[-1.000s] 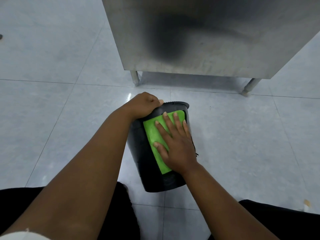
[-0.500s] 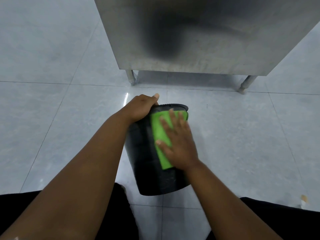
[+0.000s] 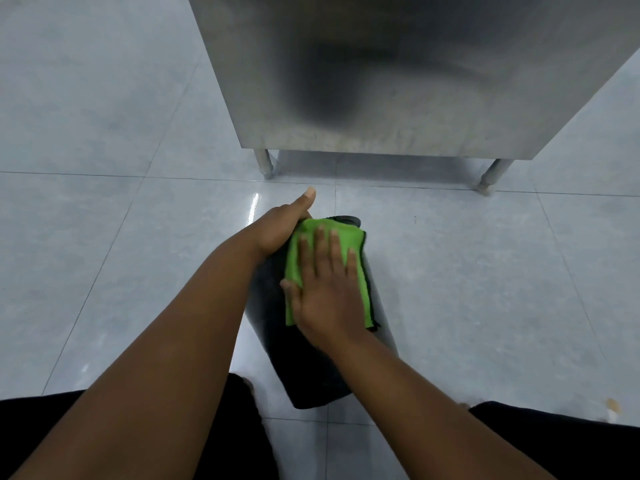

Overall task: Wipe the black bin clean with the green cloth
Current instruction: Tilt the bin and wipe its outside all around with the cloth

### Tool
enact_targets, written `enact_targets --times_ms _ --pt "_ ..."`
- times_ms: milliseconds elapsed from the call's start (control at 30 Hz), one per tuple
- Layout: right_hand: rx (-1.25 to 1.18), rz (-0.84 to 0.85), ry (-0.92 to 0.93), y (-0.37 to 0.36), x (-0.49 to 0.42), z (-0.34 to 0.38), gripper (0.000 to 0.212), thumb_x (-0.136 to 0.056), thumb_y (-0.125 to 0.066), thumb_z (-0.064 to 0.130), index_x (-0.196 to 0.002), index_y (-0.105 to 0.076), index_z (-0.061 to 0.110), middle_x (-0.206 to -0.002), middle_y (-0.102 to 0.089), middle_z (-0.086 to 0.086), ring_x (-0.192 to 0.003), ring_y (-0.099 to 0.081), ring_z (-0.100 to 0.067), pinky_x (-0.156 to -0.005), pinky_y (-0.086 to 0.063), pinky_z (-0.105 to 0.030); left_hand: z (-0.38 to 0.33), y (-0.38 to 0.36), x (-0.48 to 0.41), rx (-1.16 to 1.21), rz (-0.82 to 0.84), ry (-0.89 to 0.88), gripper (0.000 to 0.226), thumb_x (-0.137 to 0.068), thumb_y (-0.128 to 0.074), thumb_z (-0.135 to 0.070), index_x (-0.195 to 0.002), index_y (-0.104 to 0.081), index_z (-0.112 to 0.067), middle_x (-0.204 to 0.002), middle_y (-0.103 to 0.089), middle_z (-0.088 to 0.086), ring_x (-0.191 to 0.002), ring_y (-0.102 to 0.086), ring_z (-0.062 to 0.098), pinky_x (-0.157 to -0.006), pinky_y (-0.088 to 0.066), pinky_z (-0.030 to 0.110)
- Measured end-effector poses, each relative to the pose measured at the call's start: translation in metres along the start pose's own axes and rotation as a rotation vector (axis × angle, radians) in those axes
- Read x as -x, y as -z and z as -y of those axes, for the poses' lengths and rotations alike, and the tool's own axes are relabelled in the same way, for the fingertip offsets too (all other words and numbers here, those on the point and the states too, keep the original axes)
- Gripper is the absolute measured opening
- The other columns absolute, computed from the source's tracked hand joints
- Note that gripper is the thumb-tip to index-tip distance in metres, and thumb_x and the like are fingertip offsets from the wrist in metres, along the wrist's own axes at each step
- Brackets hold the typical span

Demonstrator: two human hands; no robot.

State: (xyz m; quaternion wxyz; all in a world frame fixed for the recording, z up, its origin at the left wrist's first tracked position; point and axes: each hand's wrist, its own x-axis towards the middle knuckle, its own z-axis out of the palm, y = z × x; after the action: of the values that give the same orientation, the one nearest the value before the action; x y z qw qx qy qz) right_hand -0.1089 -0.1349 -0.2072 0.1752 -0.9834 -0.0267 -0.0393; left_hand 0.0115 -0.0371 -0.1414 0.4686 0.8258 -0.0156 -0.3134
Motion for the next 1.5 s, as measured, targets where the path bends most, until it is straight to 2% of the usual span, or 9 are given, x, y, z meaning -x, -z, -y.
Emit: enact_targets --times_ms 167,300,467,733,967,1100,1233,1400,1500 --pt "0.384 0.240 0.679 -0.030 0.019 0.026 0.054 -0.099 -0.040 0.052 -0.140 -0.056 0.021 -0.152 -0.048 0.002 -0.152 -0.022 -0.030 -0.123 0.006 -0.057 -0.005 -0.002 -0.002 -0.084 0.038 0.015 0.082 -0.076 -0.028 -0.087 -0.095 -0.077 -0.025 -0.109 -0.073 0.002 -0.105 -0.066 0.023 -0.105 -0.045 0.046" --pt "0.362 0.113 0.713 -0.033 0.031 0.024 0.045 -0.085 -0.068 0.047 -0.121 -0.071 0.022 -0.136 -0.064 0.000 -0.143 -0.042 -0.028 -0.125 -0.008 -0.053 0.000 -0.019 -0.009 -0.387 -0.070 -0.007 0.075 -0.094 -0.027 -0.071 -0.102 -0.072 -0.012 -0.111 -0.065 0.007 -0.107 -0.060 0.027 -0.093 -0.045 0.039" --pt "-0.016 -0.138 0.242 0.000 0.015 -0.028 0.065 -0.091 -0.053 0.050 -0.150 -0.043 0.023 -0.161 -0.034 -0.001 -0.154 -0.015 -0.028 -0.125 -0.003 -0.049 0.013 -0.014 -0.011 -0.323 -0.162 -0.097 0.071 -0.095 -0.046 -0.061 -0.040 -0.036 -0.018 -0.049 -0.040 -0.004 -0.054 -0.044 0.018 -0.060 -0.035 0.030" --pt "-1.062 0.217 -0.707 -0.010 0.014 -0.107 0.075 -0.087 -0.033 0.077 -0.154 -0.025 0.043 -0.159 -0.035 0.010 -0.147 -0.034 -0.018 -0.122 -0.025 -0.045 0.038 0.005 -0.011 -0.132 -0.139 -0.085 0.065 -0.084 -0.059 -0.066 -0.057 -0.035 -0.012 -0.055 -0.027 0.001 -0.059 -0.033 0.019 -0.062 -0.029 0.031" --pt "0.018 -0.061 0.200 -0.010 0.007 -0.023 0.071 -0.095 -0.037 0.053 -0.157 -0.025 0.020 -0.167 -0.015 -0.009 -0.154 0.000 -0.033 -0.124 0.000 -0.052 0.052 0.022 -0.010 -0.068 -0.091 -0.044 0.065 -0.077 -0.067 -0.064 -0.053 -0.047 -0.008 -0.050 -0.045 0.005 -0.053 -0.043 0.020 -0.058 -0.042 0.034" --pt "0.084 -0.013 0.616 -0.023 0.023 0.018 0.058 -0.087 -0.062 0.046 -0.139 -0.058 0.021 -0.151 -0.049 -0.006 -0.149 -0.026 -0.037 -0.122 -0.010 -0.059 0.009 0.019 -0.011 -0.336 0.142 -0.067 0.046 -0.087 -0.057 -0.061 -0.074 -0.064 -0.017 -0.079 -0.062 -0.002 -0.083 -0.058 0.020 -0.080 -0.044 0.036" --pt "0.057 -0.039 0.674 -0.035 0.041 0.031 0.055 -0.080 -0.071 0.046 -0.128 -0.066 0.019 -0.138 -0.060 -0.003 -0.143 -0.040 -0.036 -0.121 -0.020 -0.057 0.002 -0.015 -0.014 -0.742 -0.083 -0.088 0.058 -0.095 -0.037 -0.065 -0.064 -0.054 -0.019 -0.077 -0.058 -0.001 -0.080 -0.059 0.020 -0.074 -0.044 0.035" --pt "-0.274 -0.027 0.124 -0.035 0.036 -0.030 0.073 -0.095 -0.038 0.066 -0.157 -0.020 0.033 -0.166 -0.011 0.008 -0.155 -0.003 -0.018 -0.126 -0.003 -0.042 0.027 0.005 -0.017 -0.659 -0.128 -0.176 0.070 -0.091 -0.039 -0.068 -0.054 -0.044 -0.009 -0.060 -0.053 0.004 -0.074 -0.060 0.027 -0.072 -0.048 0.037" --pt "-1.107 0.193 -0.459 -0.036 0.041 -0.062 0.084 -0.083 -0.034 0.087 -0.154 -0.020 0.045 -0.162 -0.019 0.022 -0.147 -0.026 -0.006 -0.123 -0.022 -0.036 0.037 0.008 -0.018 -0.669 -0.187 -0.228 0.073 -0.093 -0.040 -0.067 -0.065 -0.055 -0.001 -0.064 -0.057 0.007 -0.075 -0.061 0.027 -0.072 -0.050 0.039"
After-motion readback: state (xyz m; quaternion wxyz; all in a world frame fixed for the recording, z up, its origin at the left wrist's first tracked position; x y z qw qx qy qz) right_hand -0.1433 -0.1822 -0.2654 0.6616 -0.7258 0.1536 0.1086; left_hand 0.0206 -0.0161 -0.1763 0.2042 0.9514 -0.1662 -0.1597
